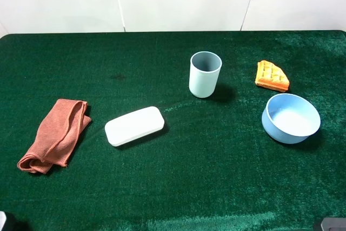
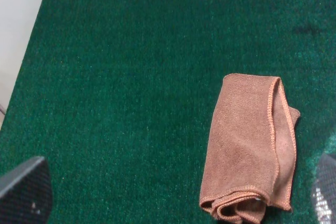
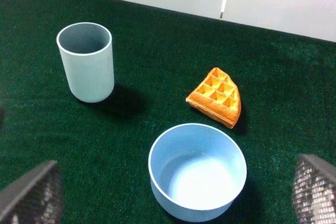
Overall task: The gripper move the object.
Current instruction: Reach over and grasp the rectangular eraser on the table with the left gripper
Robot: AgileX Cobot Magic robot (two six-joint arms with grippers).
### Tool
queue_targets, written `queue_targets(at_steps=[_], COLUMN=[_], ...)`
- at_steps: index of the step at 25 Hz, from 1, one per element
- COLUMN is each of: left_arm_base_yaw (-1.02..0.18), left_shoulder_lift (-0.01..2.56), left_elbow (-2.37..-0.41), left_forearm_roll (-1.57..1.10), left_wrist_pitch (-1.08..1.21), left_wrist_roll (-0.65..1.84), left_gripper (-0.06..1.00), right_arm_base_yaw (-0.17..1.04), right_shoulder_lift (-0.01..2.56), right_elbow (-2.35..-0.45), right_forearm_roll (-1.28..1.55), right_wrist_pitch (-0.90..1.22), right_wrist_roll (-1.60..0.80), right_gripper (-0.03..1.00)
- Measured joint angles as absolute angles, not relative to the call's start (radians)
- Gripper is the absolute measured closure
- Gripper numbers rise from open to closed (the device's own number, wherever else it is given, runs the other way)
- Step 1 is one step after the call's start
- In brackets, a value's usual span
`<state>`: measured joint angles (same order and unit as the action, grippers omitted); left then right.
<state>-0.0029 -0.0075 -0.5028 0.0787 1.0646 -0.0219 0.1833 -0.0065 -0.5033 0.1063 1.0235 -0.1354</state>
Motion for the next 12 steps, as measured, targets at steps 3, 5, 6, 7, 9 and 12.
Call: queue_targets(at_steps=[3,5,6,7,9,12], left_arm_base_yaw=[-0.003,-0.003,-0.003,-0.003,-0.003,-0.003], left_shoulder_lift=[-0.008,-0.008,-0.008,-0.008,-0.008,-0.008], left_elbow=[-0.503,-0.503,-0.503,-0.503,-0.503,-0.503], left_forearm_roll=[0.079,0.079,0.079,0.079,0.079,0.079], left_wrist_pitch=[1.065,1.065,1.065,1.065,1.065,1.065], left_wrist_roll=[-0.022,-0.022,-0.022,-0.022,-0.022,-0.022], left_gripper=[-0.05,-0.05,-0.05,-0.05,-0.05,-0.05], right_arm_base_yaw=[0.183,0.183,0.183,0.183,0.183,0.183], right_shoulder_lift=[-0.006,-0.006,-0.006,-0.006,-0.006,-0.006], right_elbow=[-0.503,-0.503,-0.503,-0.503,-0.503,-0.503], right_forearm_roll=[0.106,0.106,0.106,0.106,0.106,0.106], right_wrist_pitch=[1.024,1.024,1.024,1.024,1.024,1.024], right_wrist_roll=[-0.135,-0.135,-0.135,-0.135,-0.135,-0.135], right_gripper=[0.30,0.30,0.30,0.30,0.30,0.30])
